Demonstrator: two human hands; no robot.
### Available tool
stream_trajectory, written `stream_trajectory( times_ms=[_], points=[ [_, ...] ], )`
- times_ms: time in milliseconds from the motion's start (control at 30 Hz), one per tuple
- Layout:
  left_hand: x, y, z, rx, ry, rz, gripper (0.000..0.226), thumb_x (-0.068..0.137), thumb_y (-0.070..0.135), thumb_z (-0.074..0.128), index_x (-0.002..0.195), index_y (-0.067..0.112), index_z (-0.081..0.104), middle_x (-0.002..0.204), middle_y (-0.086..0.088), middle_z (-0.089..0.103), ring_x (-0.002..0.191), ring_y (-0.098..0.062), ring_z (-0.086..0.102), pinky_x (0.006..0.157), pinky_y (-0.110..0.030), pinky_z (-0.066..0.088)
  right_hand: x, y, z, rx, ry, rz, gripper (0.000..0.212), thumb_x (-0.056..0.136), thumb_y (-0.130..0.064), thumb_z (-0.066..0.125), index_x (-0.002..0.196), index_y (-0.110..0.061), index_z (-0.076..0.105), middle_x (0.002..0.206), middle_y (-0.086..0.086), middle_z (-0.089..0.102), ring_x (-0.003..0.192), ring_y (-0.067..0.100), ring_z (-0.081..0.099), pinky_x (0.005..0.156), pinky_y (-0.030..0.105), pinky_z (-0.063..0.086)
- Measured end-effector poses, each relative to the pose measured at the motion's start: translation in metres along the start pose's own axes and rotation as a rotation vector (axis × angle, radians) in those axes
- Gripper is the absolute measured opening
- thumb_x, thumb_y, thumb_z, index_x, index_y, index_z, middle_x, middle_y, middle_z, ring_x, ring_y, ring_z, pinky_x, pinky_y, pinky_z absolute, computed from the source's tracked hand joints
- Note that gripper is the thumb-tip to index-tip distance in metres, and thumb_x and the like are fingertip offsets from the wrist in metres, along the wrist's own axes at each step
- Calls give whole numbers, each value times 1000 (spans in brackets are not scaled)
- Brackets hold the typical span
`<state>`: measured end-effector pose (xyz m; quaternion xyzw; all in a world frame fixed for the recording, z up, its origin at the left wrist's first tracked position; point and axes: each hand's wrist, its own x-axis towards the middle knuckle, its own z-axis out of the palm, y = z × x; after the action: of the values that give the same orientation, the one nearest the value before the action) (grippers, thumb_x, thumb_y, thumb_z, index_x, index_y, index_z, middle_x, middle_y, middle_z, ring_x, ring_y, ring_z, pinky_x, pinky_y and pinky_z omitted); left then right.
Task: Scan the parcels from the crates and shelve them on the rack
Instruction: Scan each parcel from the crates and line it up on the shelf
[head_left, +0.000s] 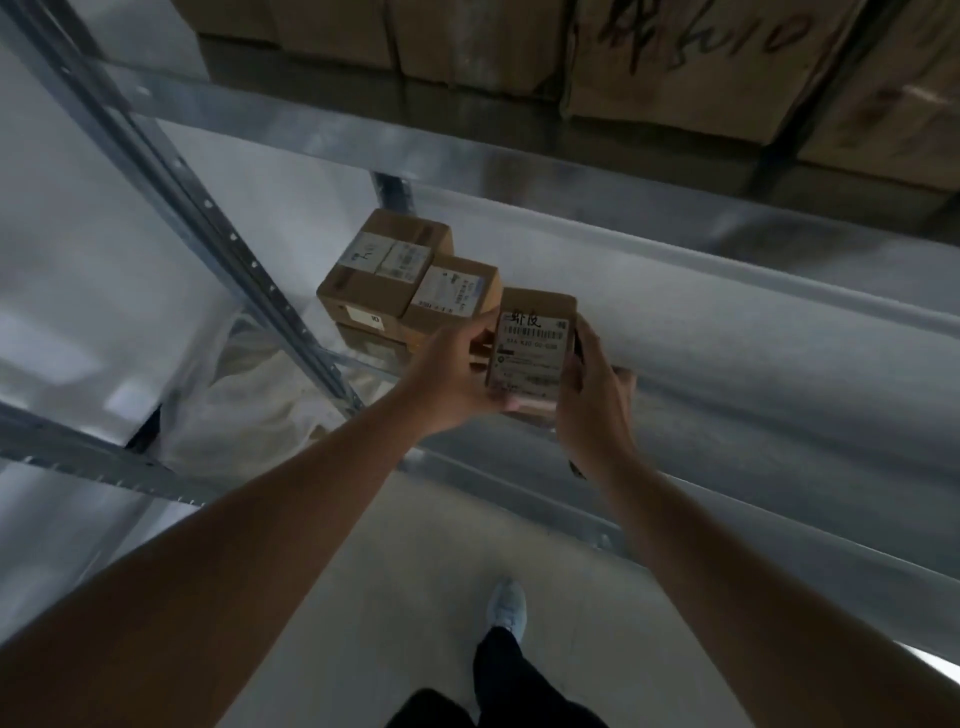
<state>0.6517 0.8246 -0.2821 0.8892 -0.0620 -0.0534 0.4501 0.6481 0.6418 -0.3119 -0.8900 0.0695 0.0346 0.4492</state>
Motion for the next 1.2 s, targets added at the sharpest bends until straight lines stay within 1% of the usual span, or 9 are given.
stream_trajectory(
  times_ms=[133, 267, 433, 533, 667, 800, 900, 1067, 1200],
  points=[
    [38, -19, -2, 57, -21, -38, 84, 65, 26, 99, 139, 20, 59, 118, 11, 71, 108, -11, 69, 95, -38, 62, 38, -3, 8, -21, -22, 78, 49, 115, -35, 28, 162, -50, 27, 126, 12, 48, 80, 5, 39, 62, 21, 31],
    [64, -35, -2, 115, -73, -29, 75, 65, 32, 97, 131, 22, 62, 116, 11, 72, 106, -11, 70, 93, -38, 63, 62, -3, 20, -35, -21, 112, 48, 116, -36, 26, 162, -49, 28, 126, 10, 50, 80, 4, 38, 62, 17, 31],
    [88, -48, -7, 176, -115, -16, 75, 62, 34, 98, 128, 21, 65, 118, 8, 73, 108, -14, 70, 94, -40, 63, 80, -2, 40, -30, 15, 194, 49, 115, -29, 26, 159, -51, 31, 130, 10, 52, 80, 2, 37, 60, 16, 31],
    [98, -52, -8, 261, -117, -13, 80, 62, 36, 99, 132, 19, 64, 119, 7, 60, 114, -16, 58, 104, -39, 54, 87, 1, 46, -19, 37, 229, 47, 116, -31, 26, 158, -51, 34, 131, 8, 52, 81, 3, 39, 61, 16, 31],
    [107, -59, -12, 383, -126, -76, 100, 59, 48, 99, 145, 20, 58, 136, -1, 46, 130, -24, 41, 116, -48, 41, 96, 8, 57, -23, 25, 272, 47, 115, -33, 28, 158, -53, 33, 133, 7, 52, 81, 3, 38, 61, 18, 32],
    [110, -62, -16, 418, -148, -70, 101, 62, 42, 100, 148, 15, 55, 145, -4, 43, 137, -27, 38, 121, -52, 35, 100, 15, 71, -37, 20, 298, 47, 115, -33, 30, 158, -52, 34, 135, 5, 55, 81, 0, 39, 59, 15, 30],
    [110, -64, -17, 477, -161, -38, 98, 63, 43, 99, 146, 14, 57, 149, -5, 41, 141, -30, 36, 124, -54, 31, 102, 19, 79, -23, 14, 317, 48, 114, -33, 29, 157, -54, 35, 133, 6, 55, 82, 1, 38, 60, 19, 31],
    [113, -69, -17, 556, -175, 28, 94, 65, 51, 95, 144, 16, 59, 146, -3, 42, 137, -30, 37, 122, -51, 34, 105, 21, 81, -22, 10, 329, 51, 114, -30, 29, 157, -55, 33, 131, 8, 51, 82, 3, 35, 59, 21, 31],
    [113, -70, -20, 594, -171, 58, 94, 66, 53, 94, 145, 16, 59, 149, -3, 43, 140, -29, 38, 121, -54, 36, 107, 23, 85, -22, 25, 315, 50, 114, -29, 28, 156, -56, 33, 128, 8, 51, 83, 7, 38, 63, 23, 35]
  ],
)
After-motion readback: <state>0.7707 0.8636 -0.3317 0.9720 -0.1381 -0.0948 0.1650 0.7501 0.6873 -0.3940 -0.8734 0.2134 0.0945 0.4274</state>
